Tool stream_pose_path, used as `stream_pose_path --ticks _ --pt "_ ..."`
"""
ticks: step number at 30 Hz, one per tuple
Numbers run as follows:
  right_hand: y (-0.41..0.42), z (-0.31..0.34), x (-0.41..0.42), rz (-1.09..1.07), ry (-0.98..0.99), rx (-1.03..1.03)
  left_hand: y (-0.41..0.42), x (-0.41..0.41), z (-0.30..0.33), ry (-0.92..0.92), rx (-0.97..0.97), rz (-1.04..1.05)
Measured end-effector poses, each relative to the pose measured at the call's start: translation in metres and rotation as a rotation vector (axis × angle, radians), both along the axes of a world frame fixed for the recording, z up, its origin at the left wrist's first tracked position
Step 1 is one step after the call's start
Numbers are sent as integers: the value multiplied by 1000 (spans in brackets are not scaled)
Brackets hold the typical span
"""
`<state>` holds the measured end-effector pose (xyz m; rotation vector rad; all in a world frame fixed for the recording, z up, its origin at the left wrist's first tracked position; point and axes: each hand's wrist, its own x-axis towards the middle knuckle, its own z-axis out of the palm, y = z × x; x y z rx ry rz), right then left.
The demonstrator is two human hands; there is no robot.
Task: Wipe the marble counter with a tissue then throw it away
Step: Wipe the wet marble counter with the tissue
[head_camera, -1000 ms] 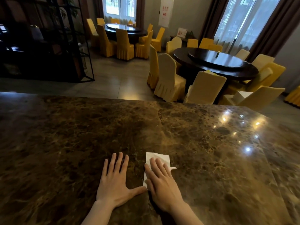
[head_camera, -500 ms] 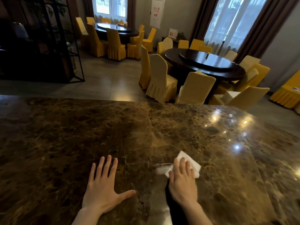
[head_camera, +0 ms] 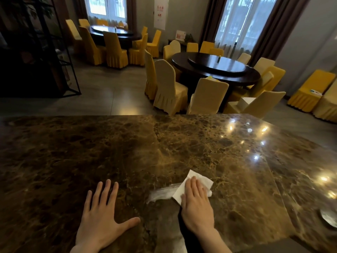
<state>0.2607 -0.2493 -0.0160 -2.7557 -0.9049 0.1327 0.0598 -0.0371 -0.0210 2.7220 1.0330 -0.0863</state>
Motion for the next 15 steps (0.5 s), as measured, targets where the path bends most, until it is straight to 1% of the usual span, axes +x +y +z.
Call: stream_pose_path --ticks 2,4,5,8,9,10,12,15 --pt "2 -1 -3 -49 5 2 -1 0 0 6 -6 -4" --pt "15 1 -14 -21 20 34 0 0 0 2 -12 -4" --pt "24 2 -23 44 27 46 0 0 0 -1 -17 -4" --pt "48 0 -50 338 40 41 0 1 2 11 -13 1" --pt "51 -1 -56 402 41 27 -1 2 2 23 -10 5" --pt "50 -3 -56 418 31 20 -1 2 2 30 -11 9" --pt "36 -4 -40 318 4 42 -1 3 3 34 -20 11" --pt "1 -3 -6 43 -2 65 0 2 3 35 -26 14"
